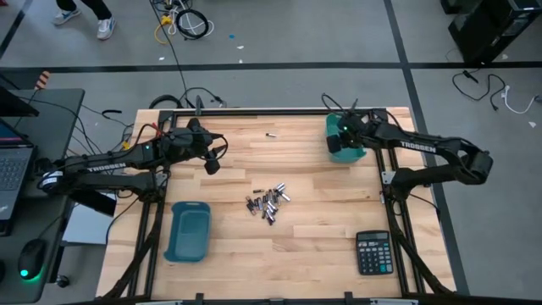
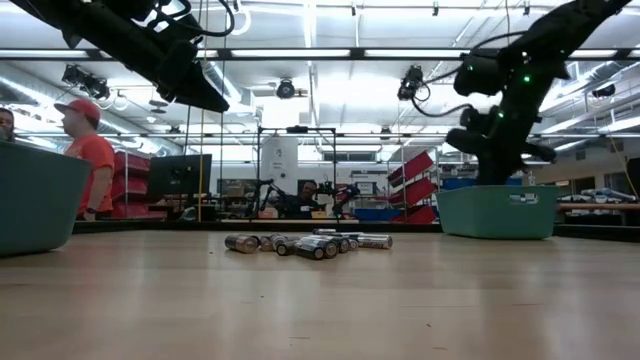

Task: Sort batteries
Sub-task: Put the black battery into the green bin

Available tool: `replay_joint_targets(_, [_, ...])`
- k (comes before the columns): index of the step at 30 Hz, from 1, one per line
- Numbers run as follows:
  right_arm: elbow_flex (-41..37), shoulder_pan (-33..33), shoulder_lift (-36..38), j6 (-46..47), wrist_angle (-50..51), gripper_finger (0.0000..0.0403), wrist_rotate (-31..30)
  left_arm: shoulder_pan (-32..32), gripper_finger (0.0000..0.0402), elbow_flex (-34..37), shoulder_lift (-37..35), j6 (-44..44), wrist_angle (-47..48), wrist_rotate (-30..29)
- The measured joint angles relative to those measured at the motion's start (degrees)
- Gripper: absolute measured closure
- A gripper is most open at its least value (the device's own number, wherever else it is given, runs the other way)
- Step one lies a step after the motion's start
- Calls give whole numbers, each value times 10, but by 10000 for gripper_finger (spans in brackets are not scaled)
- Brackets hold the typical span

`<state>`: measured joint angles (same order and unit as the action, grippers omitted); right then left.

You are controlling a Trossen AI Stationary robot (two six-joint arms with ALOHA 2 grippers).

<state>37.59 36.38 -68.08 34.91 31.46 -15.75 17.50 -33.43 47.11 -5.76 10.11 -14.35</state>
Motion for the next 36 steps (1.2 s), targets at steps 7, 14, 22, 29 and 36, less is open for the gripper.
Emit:
replay_joint_targets(7, [-5,10,-2,1,-2,372,-3,0,220,0,0,0,0,0])
replay_joint_targets(14, [-5,25,-2,9,1,370,-31,0,220,0,0,0,0,0])
replay_joint_targets(22, [-5,28,-3,12,-14,355,-32,0,220,0,2,0,2,0])
replay_joint_targets(29, [-5,28,-3,12,-14,348,-33,0,220,0,2,0,7,0])
replay_joint_targets(36, [-5,28,-3,11,-14,345,-34,0,220,0,2,0,7,0])
